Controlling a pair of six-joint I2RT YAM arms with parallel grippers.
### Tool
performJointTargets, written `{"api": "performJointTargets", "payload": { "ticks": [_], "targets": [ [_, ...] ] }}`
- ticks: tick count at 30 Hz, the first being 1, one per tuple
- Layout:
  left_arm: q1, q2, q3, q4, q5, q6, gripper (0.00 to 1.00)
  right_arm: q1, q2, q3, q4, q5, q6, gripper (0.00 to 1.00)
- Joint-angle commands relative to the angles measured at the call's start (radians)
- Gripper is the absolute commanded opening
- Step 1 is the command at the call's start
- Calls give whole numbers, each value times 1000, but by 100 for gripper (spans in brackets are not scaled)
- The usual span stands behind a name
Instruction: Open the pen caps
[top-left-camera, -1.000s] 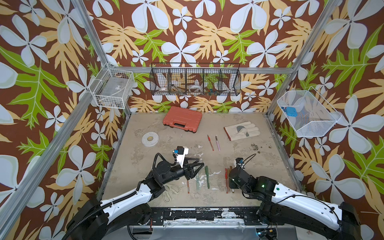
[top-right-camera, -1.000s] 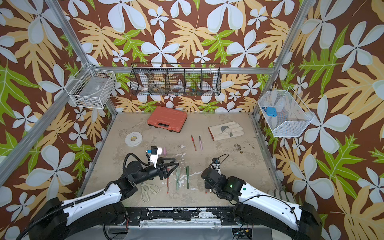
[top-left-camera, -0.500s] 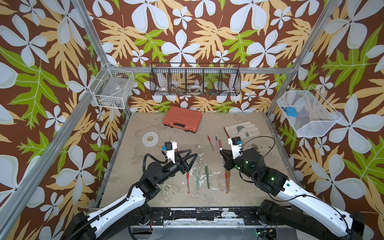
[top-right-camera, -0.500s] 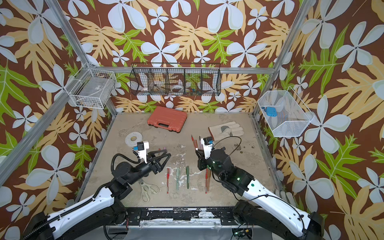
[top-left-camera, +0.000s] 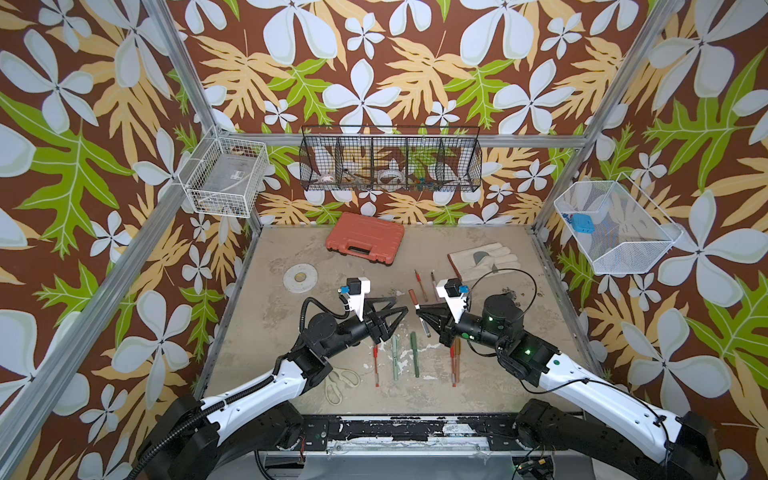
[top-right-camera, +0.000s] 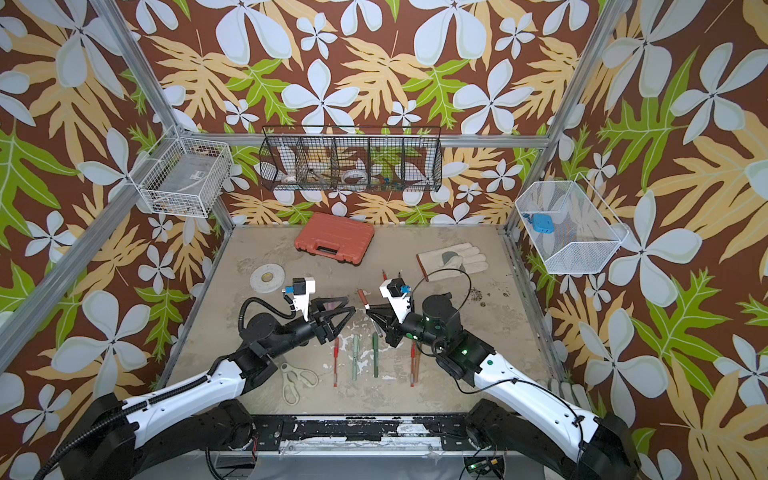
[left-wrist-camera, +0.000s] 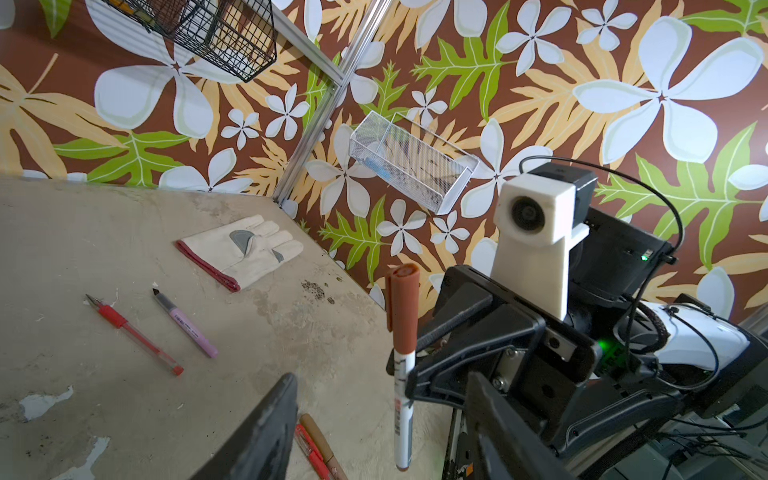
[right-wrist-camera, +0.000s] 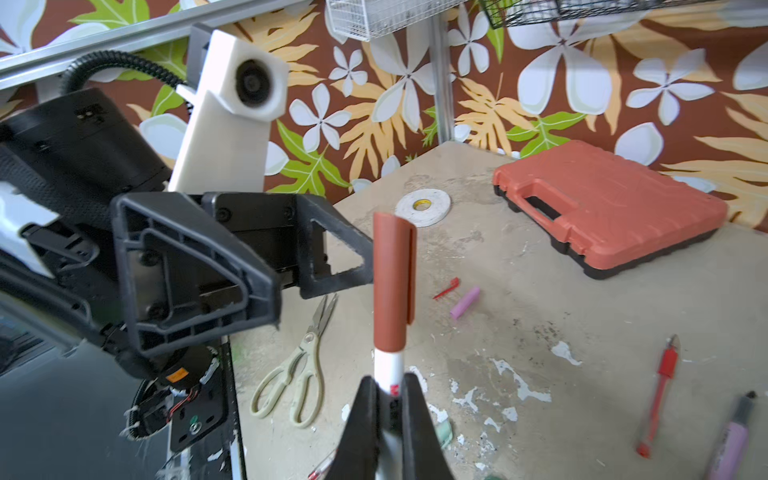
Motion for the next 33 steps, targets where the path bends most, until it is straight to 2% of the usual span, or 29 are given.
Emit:
{"api": "performJointTargets", "payload": {
  "ticks": [1, 9, 14, 21, 27, 33],
  "targets": [
    [3, -7, -7, 83, 24, 21, 65, 0, 4, -17, 73, -78, -19, 9],
    [3, 2, -6, 112, 61, -13, 55, -1, 15, -24, 96, -146, -22, 8],
    [3, 19, -4, 131, 83, -31, 52, 0, 33, -30, 119, -173, -21, 8],
    [3, 29, -3, 139, 94, -38, 42, 2, 61, -29, 138, -243, -21, 8],
    [3, 35, -1, 141, 97, -41, 27, 9, 79, -21, 139, -257, -23, 8],
    [3, 48, 8, 138, 106, -44, 5, 10, 84, -17, 133, -247, -23, 10]
  ]
}}
